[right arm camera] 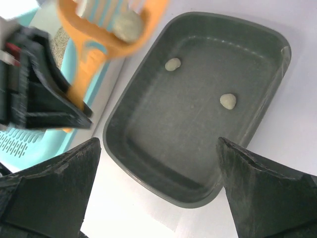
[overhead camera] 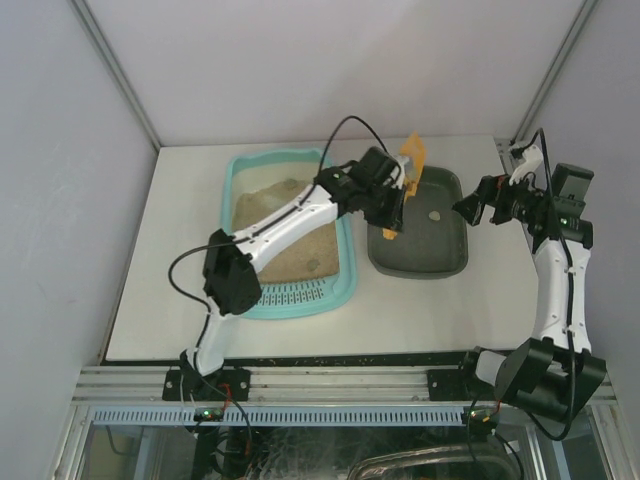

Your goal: Clean the litter box

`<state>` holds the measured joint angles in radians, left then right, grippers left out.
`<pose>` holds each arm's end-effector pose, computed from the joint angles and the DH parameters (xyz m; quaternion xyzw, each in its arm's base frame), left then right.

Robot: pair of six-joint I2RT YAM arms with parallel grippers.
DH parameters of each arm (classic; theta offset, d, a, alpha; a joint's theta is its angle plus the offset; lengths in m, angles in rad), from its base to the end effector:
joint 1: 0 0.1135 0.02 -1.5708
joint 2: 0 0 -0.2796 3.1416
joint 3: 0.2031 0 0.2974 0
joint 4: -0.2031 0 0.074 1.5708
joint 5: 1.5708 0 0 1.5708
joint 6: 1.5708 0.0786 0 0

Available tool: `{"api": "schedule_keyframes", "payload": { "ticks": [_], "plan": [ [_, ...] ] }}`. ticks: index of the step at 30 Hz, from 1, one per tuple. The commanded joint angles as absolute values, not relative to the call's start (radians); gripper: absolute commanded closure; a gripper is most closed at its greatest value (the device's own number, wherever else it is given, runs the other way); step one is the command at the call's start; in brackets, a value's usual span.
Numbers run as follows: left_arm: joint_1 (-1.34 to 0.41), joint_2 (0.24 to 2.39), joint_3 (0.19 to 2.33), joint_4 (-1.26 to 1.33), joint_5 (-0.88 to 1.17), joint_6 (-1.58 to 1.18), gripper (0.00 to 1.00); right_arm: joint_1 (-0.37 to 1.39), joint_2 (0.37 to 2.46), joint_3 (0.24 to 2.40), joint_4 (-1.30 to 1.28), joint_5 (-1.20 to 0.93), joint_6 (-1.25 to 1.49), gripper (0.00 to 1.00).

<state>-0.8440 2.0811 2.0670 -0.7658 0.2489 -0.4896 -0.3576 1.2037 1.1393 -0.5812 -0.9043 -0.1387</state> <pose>0.3546 -0.4280 0.3077 0.2085 0.8929 -0.3264 0.2295 0.3140 -0.0514 0.3418 -0.1059 0.8214 0.2804 0.4852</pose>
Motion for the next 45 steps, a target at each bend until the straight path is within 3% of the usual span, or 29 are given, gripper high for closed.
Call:
{"api": "schedule_keyframes", "payload": {
  "ticks": [1,6,15,37,40,45],
  "plan": [
    [-0.911,2.206,2.262,-0.995,0.045,-0.378,1.0,-0.335,1.146,1.14,-0.509,-0.85,-0.121,0.0],
    [-0.966,2.311,2.372,-1.102,-0.176,-0.34,1.0,-0.324,1.156,1.139,-0.511,-0.855,-0.118,0.0],
    [-1.032,2.32,2.356,-1.17,-0.476,-0.227,1.0,-0.296,1.142,1.14,-0.512,-0.83,-0.121,0.0],
    [-1.09,2.241,2.257,-1.115,-0.59,-0.05,1.0,-0.347,1.115,1.112,-0.462,-0.786,-0.068,0.0],
    [-1.087,2.202,2.252,-1.118,-0.555,-0.084,1.0,-0.353,1.113,1.102,-0.436,-0.737,-0.038,0.0],
    [-1.019,2.043,2.271,-1.111,-0.321,-0.206,1.0,-0.381,1.128,1.086,-0.397,-0.697,0.016,0.0]
  ]
}}
